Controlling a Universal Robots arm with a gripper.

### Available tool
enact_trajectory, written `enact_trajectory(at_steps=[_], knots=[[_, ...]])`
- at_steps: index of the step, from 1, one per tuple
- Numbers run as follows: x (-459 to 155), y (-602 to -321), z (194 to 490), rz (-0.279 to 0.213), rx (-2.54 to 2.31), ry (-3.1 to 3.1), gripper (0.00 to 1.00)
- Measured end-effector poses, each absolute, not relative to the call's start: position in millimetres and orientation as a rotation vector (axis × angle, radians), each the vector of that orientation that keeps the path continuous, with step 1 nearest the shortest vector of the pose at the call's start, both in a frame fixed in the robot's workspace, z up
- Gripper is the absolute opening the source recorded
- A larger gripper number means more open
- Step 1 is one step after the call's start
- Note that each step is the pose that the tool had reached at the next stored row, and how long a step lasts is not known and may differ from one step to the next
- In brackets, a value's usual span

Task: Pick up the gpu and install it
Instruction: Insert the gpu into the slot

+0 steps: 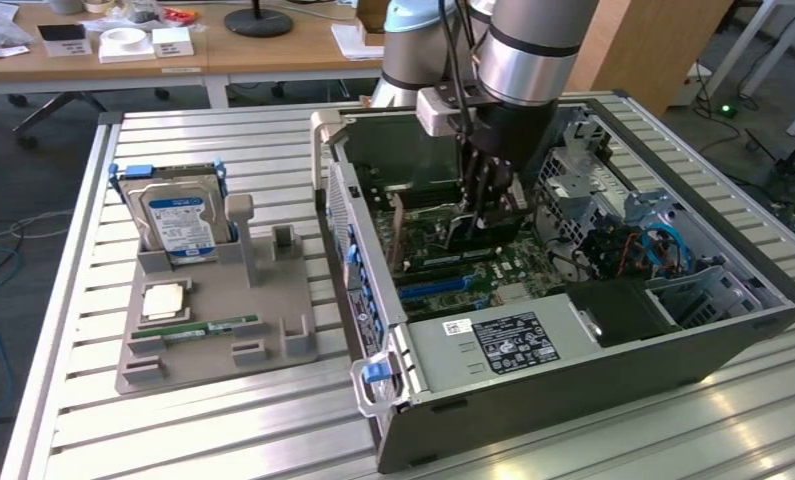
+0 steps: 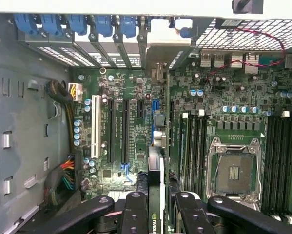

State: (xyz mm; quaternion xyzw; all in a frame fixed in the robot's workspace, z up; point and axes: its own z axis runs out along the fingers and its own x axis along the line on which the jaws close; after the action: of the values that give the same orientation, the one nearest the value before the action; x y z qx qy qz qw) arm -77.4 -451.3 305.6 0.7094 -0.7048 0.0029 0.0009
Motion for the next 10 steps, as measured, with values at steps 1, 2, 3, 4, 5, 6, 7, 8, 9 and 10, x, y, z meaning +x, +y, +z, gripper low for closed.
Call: enact_trajectory(at_steps=[1, 2, 3, 4, 5, 6, 7, 8, 9, 10], knots=[[-77.7, -451.3, 304.2, 0.009, 2.227, -2.213, 0.26], [-78.1, -451.3, 302.7, 0.009, 2.227, -2.213, 0.26], [-78.5, -451.3, 301.2, 0.009, 2.228, -2.213, 0.26], [-78.8, -451.3, 299.9, 0.009, 2.228, -2.213, 0.26], [-79.2, -451.3, 298.9, 0.009, 2.228, -2.213, 0.26], [-79.5, -451.3, 297.9, 0.009, 2.228, -2.213, 0.26], [-79.7, -451.5, 297.1, 0.009, 2.228, -2.213, 0.26], [-79.8, -451.7, 296.2, 0.009, 2.228, -2.213, 0.26], [-80.0, -452.0, 295.5, 0.009, 2.228, -2.213, 0.26], [-80.2, -452.4, 294.6, 0.009, 2.228, -2.213, 0.26]])
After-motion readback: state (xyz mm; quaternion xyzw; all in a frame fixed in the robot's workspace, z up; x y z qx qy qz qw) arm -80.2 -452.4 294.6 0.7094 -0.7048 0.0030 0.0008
